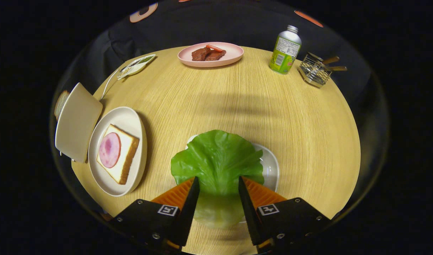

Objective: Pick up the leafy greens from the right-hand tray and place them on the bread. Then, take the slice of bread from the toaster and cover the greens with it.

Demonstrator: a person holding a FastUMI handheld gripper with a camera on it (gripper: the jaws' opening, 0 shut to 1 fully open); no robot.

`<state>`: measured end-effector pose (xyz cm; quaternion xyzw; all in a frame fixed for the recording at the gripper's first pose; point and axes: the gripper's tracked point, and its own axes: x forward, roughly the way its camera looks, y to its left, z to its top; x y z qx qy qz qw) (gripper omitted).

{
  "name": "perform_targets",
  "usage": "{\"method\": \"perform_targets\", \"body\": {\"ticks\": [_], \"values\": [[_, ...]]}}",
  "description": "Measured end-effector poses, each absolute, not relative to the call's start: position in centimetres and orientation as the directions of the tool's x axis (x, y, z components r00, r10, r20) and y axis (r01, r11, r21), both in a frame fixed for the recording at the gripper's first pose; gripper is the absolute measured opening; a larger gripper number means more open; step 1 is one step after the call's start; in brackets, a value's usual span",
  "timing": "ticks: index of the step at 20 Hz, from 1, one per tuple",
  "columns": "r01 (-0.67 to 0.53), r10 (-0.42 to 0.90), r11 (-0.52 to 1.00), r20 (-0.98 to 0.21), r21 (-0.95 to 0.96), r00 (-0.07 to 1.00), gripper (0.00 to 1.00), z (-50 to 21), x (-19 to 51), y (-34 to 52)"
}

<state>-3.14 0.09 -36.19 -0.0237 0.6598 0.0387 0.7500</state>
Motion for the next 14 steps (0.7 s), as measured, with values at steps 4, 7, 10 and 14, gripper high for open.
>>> {"method": "perform_targets", "body": {"ticks": [4, 7, 10, 14], "values": [[-0.098, 0.028, 0.995, -0.988, 0.013, 0.154, 0.42, -36.2, -2.7, 0.4], [-0.082, 0.037, 0.996, -0.984, 0.023, 0.172, 0.15, -36.1, -2.3, 0.5], [-0.054, 0.096, 0.995, -0.970, 0.086, 0.224, 0.11, -34.4, -1.4, 1.6], [-0.063, 0.140, 0.990, -0.949, 0.128, 0.284, 0.11, -31.9, -0.4, 3.1]]}}
